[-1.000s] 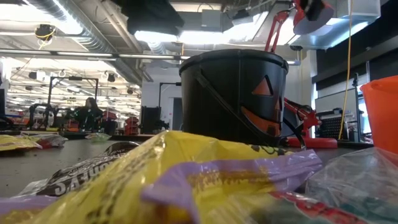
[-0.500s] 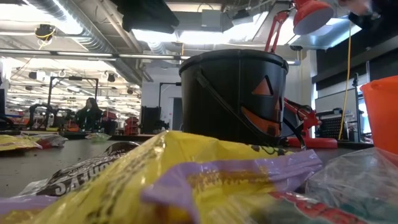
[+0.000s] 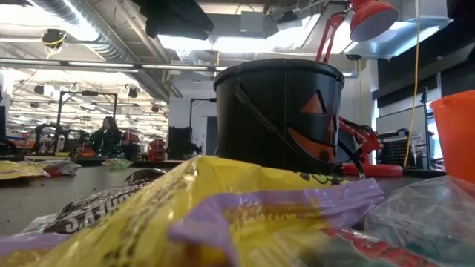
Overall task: Sort candy
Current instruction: Put the orange gummy into the orange bucket
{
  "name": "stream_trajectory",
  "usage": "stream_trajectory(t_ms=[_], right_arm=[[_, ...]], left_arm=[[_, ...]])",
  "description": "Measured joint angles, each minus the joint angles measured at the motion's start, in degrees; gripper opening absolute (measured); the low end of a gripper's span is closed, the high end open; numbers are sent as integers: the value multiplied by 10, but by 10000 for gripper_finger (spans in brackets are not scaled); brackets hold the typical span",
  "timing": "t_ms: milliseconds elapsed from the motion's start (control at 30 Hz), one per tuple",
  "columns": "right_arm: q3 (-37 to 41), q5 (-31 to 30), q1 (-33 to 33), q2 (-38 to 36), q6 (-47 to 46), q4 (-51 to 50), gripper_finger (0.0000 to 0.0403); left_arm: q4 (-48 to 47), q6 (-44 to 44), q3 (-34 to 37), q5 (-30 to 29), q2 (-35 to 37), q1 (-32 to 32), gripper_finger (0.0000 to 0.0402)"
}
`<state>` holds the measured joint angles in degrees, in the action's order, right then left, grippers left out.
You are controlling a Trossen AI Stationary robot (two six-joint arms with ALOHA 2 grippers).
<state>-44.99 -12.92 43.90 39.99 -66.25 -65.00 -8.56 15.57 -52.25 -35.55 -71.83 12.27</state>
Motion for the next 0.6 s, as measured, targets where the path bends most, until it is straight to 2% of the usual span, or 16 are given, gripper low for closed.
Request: stream_trajectory(t_ms=[600], right_arm=[[0,1,0,0,5,-7,33]], left_arm=[[0,10,0,0,0,0,153]])
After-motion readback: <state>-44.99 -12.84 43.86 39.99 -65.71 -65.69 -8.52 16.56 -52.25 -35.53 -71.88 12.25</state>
